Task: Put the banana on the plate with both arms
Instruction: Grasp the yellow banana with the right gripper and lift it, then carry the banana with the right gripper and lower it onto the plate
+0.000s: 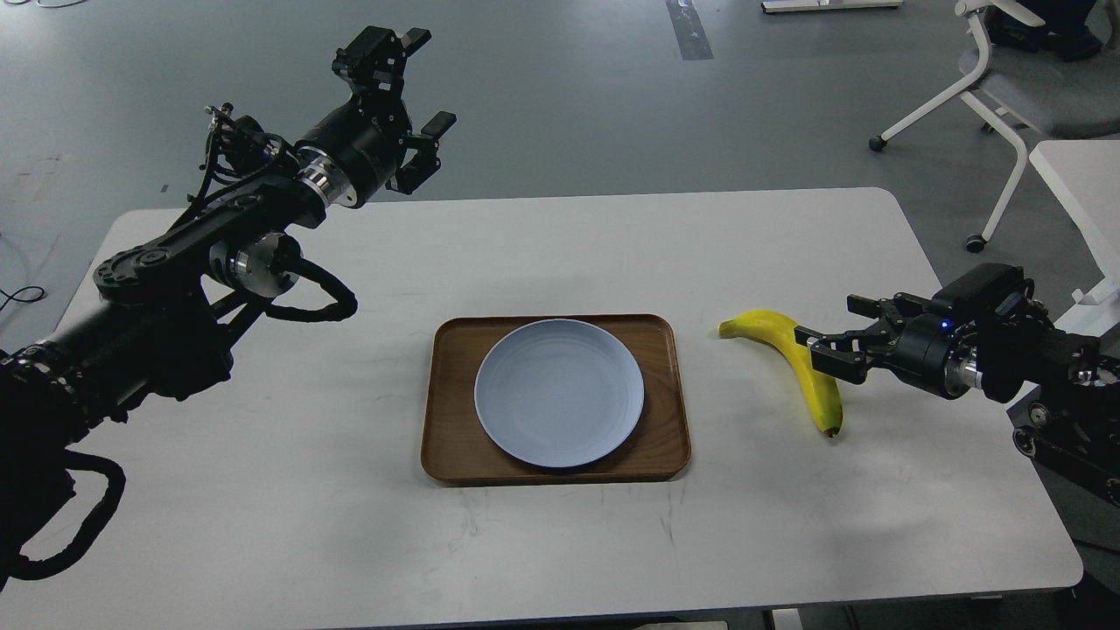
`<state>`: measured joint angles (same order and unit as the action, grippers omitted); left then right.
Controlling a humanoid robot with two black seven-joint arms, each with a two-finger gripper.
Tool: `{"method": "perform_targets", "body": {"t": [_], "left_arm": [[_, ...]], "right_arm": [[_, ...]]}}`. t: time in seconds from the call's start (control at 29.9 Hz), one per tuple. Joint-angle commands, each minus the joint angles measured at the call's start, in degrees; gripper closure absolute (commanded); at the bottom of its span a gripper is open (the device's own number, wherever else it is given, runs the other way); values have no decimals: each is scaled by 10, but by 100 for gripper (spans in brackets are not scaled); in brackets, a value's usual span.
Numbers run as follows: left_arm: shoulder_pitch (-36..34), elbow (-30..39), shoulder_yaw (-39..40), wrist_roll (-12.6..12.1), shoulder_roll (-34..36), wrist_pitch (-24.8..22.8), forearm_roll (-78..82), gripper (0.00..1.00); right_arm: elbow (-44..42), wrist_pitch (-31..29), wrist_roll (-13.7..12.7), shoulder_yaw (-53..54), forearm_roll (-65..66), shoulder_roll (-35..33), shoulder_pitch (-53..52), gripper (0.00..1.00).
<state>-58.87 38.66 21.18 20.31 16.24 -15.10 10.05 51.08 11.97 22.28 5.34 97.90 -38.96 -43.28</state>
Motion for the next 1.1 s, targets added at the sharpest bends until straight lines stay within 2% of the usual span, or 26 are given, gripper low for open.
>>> {"method": "perform_targets", "body": {"t": [0.0,0.17,0.23,0.33,0.37,0.4,0.43,0.47,0.67,0.77,0.87,0.94,1.07], "left_arm": [[2,0,-1,1,11,1,2,2],[7,1,-3,5,26,-1,3,2],[8,1,-5,8,28,-1,5,2],[10,1,-8,9,30,-1,5,2],[10,1,-8,9,30,2,6,2],[12,1,-8,9,30,2,6,2],[15,1,-8,9,29,2,7,2],[16,1,-9,10,27,3,8,2],[17,1,-10,20,26,5,9,2],[16,1,-10,20,26,5,9,2],[16,1,-10,20,28,5,9,2],[16,1,-10,20,29,5,9,2],[16,1,-10,20,31,5,9,2]], "right_arm": [[-13,0,-1,-3,0,32,14,17],[-23,1,-1,-9,0,40,24,20],[-25,0,-2,-10,0,41,29,25],[-29,0,-3,-11,0,40,31,58],[-29,0,-3,-11,0,40,32,79],[-29,1,-3,-11,0,40,31,85],[-28,4,-4,-11,0,41,31,96],[-28,11,-5,-11,0,41,29,100],[-7,66,-2,-7,-2,42,9,100],[8,75,3,-7,-3,42,-13,100],[33,88,33,-8,-3,56,-49,100],[35,89,57,-12,-3,90,-74,100],[28,82,57,-50,-3,131,-108,100]]}}
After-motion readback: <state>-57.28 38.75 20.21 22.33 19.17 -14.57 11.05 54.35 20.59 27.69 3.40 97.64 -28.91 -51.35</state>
